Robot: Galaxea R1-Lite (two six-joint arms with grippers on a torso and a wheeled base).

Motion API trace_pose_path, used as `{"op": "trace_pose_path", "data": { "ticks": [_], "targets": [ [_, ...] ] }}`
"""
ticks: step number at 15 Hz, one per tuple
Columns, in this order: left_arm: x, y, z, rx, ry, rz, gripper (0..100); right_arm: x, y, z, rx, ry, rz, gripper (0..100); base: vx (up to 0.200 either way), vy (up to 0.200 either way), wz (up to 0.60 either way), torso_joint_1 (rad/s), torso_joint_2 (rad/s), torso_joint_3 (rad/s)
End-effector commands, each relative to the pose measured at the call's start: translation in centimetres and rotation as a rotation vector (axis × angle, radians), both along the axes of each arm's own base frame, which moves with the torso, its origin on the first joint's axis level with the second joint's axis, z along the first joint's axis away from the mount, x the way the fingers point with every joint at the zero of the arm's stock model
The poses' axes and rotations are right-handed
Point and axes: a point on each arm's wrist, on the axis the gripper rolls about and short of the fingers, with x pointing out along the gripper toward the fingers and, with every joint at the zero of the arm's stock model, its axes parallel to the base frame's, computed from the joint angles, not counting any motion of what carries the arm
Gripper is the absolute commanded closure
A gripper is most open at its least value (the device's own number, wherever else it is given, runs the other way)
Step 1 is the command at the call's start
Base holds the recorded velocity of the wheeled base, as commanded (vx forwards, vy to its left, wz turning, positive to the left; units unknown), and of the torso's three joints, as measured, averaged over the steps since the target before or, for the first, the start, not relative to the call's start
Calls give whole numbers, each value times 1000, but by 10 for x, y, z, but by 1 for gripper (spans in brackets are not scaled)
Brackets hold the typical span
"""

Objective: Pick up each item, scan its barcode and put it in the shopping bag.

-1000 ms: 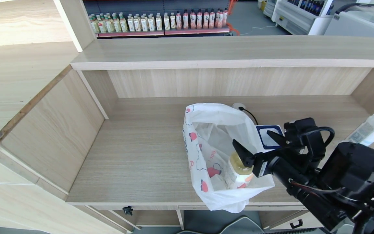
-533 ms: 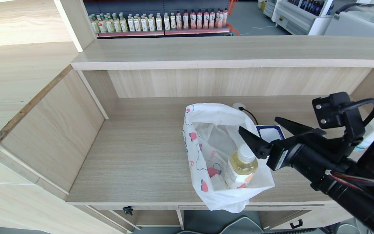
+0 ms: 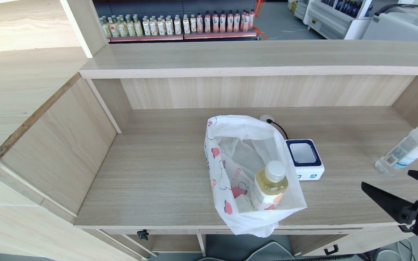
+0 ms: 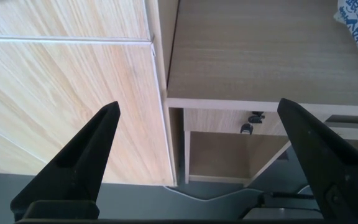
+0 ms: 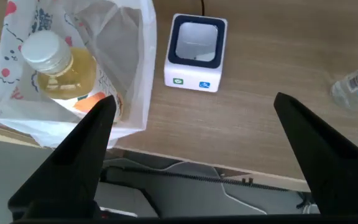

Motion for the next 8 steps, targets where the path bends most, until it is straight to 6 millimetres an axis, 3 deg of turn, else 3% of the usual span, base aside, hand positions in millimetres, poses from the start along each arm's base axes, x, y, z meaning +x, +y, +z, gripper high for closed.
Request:
{"op": "trace_pose_path", "data": {
  "ticks": [1, 5, 8],
  "targets": [
    [0, 0, 0, 1, 0, 0, 0, -27, -18, 0, 22, -50, -51, 0, 0, 0, 0, 0, 0, 0],
    [0, 0, 0, 4, 0, 0, 0, -29, -39, -14, -95, 65, -293, 0, -200, -200, 0, 5, 6, 5],
    [0, 0, 0, 4, 0, 0, 0, -28, -44, -16, -130, 100, -354, 0, -200, -200, 0, -4, 1, 4]
  ]
}}
